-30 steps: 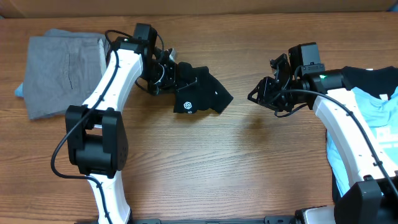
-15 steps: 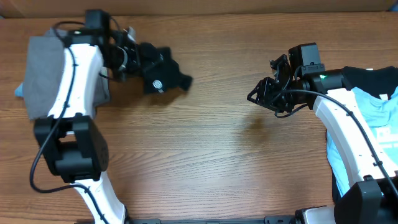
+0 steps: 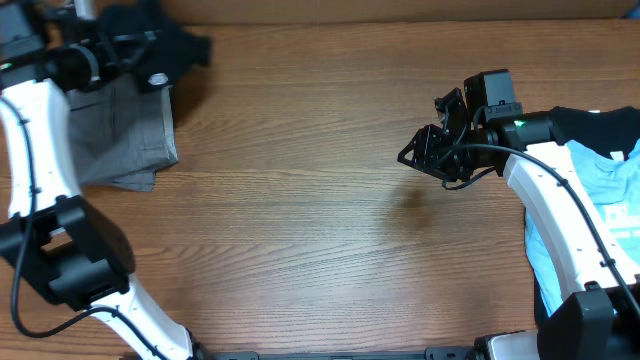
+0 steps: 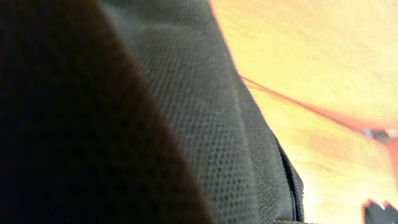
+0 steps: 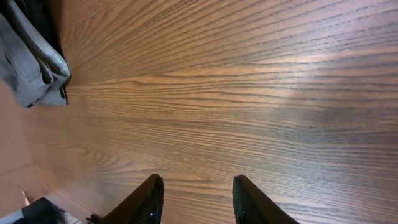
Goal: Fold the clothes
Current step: 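Carry the folded black shirt left with the left gripper onto the grey stack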
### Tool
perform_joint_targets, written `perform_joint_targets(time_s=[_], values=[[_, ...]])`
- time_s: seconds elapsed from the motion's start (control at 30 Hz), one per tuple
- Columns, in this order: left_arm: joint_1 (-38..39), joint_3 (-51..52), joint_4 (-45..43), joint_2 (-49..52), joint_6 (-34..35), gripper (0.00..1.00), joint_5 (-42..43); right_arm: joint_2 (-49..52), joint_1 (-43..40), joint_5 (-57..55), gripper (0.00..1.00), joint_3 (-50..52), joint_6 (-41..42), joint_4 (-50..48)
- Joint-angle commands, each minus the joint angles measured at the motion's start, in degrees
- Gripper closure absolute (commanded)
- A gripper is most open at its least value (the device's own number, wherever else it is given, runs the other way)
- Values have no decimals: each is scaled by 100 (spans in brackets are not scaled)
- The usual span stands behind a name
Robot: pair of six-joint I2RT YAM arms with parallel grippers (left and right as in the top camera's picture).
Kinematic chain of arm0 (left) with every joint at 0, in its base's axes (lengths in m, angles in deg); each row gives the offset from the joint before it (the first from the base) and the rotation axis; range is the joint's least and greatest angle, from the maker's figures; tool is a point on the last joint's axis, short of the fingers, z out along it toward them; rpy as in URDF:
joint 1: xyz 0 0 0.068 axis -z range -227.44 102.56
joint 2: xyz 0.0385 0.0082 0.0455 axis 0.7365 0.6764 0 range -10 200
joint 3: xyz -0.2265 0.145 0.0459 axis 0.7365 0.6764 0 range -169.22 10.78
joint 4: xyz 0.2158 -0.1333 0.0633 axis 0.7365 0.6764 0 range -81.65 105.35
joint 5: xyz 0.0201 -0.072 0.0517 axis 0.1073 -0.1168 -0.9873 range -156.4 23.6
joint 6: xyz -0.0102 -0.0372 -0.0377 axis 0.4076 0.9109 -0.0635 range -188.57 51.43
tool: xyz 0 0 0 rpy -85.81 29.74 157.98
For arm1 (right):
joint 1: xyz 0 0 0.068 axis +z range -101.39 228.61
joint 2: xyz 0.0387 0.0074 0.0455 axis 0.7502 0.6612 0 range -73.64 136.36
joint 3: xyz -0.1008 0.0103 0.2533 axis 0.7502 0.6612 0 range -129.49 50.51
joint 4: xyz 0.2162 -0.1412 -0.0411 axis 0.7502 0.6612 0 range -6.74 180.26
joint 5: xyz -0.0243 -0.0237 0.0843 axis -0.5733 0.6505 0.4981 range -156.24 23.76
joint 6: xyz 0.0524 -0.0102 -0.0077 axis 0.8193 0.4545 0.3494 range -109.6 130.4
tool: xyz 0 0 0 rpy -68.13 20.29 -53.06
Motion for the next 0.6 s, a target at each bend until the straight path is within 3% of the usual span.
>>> perform_joint_targets(time_s=[0.0, 0.1, 0.17, 0.2, 0.33, 0.5, 0.57], values=[[-275, -170, -33, -90, -109, 96, -114, -2, -17, -42, 60, -50, -61, 44], [-487, -142, 164, 116, -153, 90, -118, -2, -17, -42, 60, -50, -61, 98], [-570, -142, 433, 304, -170, 75, -267, -2, -17, -42, 60, -50, -61, 127], [-592, -142, 577, 382, -170, 55, -409, -2, -17, -42, 60, -50, -59, 144], [-656, -142, 1224, 645, -179, 30, -1150, -2, -17, -42, 60, -50, -59, 208], [-778, -144, 1766, 680, -258, 13, -1408, -2, -17, -42, 60, -50, -61, 267], [-841, -151, 1939, 645, -258, 11, -1408, -2, -17, -42, 60, -50, -61, 284]])
